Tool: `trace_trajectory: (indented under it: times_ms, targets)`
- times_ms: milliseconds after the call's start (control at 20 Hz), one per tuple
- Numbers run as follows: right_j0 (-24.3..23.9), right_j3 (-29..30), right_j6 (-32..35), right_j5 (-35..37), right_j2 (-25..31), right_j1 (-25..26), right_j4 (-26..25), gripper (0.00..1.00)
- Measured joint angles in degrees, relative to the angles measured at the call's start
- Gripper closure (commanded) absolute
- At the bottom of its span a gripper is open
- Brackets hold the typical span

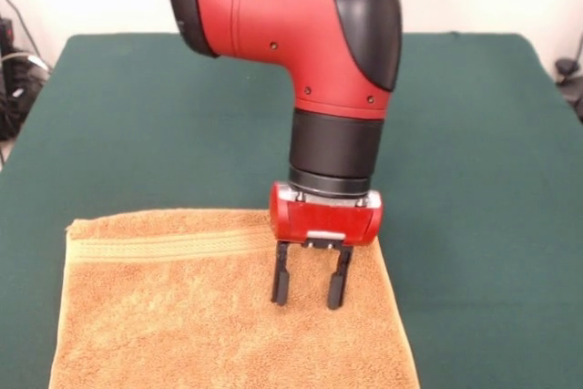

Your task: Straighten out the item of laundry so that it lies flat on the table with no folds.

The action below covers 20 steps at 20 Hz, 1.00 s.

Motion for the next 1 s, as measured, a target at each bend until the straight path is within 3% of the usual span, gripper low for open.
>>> trace_trajectory:
  times_ms: [1000]
  targets:
    - [5.3,6.7,0.0,-0.9,-4.9,-2.2,5.7,0.00]
